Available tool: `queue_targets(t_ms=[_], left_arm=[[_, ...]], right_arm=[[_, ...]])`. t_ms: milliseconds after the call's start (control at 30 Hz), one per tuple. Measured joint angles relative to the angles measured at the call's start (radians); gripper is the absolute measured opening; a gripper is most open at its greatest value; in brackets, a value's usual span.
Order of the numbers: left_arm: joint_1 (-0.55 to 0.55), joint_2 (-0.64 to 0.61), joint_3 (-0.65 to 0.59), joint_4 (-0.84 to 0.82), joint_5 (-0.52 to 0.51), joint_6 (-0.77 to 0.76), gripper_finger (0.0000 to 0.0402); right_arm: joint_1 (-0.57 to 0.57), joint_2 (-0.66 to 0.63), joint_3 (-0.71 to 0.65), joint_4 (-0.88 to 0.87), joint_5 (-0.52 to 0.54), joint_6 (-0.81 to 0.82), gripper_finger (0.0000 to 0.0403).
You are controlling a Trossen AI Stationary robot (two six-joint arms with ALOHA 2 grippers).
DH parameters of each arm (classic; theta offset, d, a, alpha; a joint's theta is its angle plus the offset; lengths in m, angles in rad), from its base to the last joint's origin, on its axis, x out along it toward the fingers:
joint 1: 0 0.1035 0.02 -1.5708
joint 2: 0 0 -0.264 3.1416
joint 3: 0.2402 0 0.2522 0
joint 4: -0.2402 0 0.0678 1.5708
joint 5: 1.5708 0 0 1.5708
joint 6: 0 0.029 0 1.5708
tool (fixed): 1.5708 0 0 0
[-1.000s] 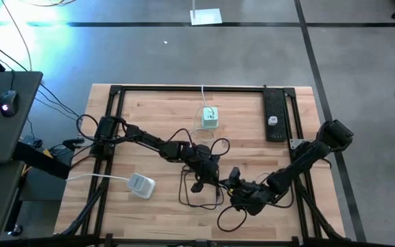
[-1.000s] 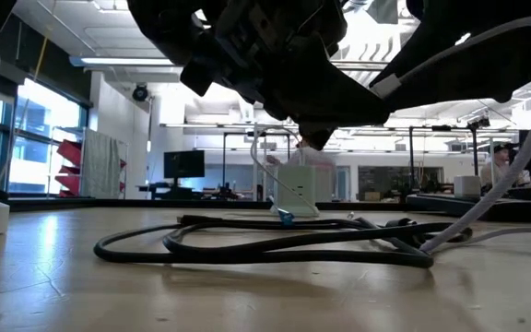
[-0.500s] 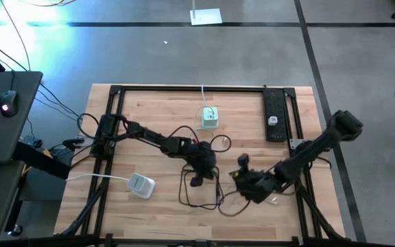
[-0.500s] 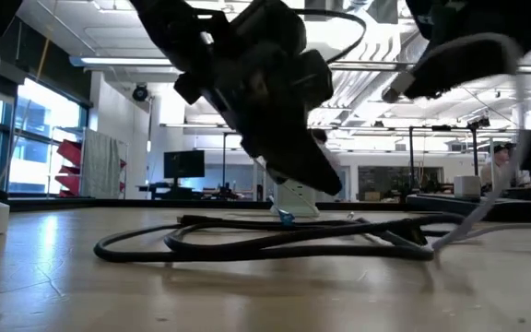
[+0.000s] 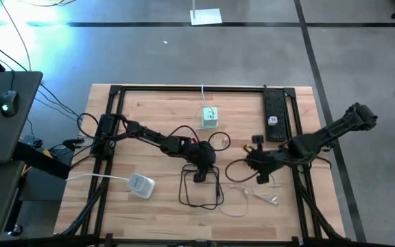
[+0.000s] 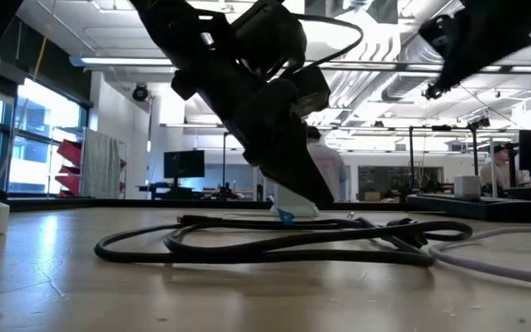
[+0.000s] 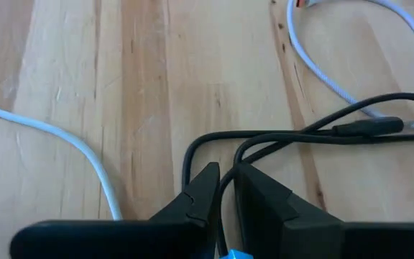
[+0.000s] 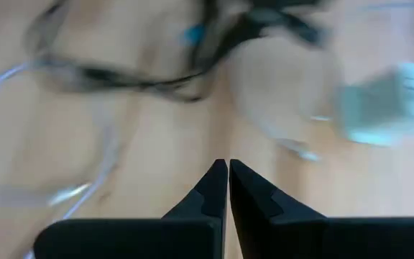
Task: Insert USB
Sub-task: Insert the white charger cable into the white charger adapter
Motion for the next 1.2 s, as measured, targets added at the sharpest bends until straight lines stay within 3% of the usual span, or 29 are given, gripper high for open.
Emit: queue_targets(t_ms=[200,300,467,667,833,1067,1200], left_arm=[[-0.015,0.0,0.0,0.006,-0.004,0.036,0.0035],[-0.02,0.0,0.0,0.009,-0.013,0.051,0.0035],[-0.02,0.0,0.0,0.009,-0.045,0.052,0.0035],[-0.02,0.0,0.0,0.013,-0.048,0.051,0.0035],[-0.022,0.0,0.0,0.03,-0.047,0.041,0.0035],[-0.03,0.0,0.0,0.044,-0.047,0.041,0.0035],[-0.03,0.0,0.0,0.047,-0.047,0.049,0.0035]], right_arm=[[0.076,0.16,-0.001,0.065,-0.157,-0.027,0.0015],[0.138,0.251,-0.001,0.124,-0.238,-0.056,0.0044],[0.228,0.357,-0.001,0.165,-0.245,-0.032,0.0113],[0.316,0.414,-0.001,0.183,-0.043,-0.086,0.0164],[0.33,0.473,-0.001,0.181,0.018,-0.17,0.0156],[0.353,0.495,-0.001,0.155,0.167,-0.414,0.0143],[0.351,0.495,-0.001,0.148,0.186,-0.528,0.0142]])
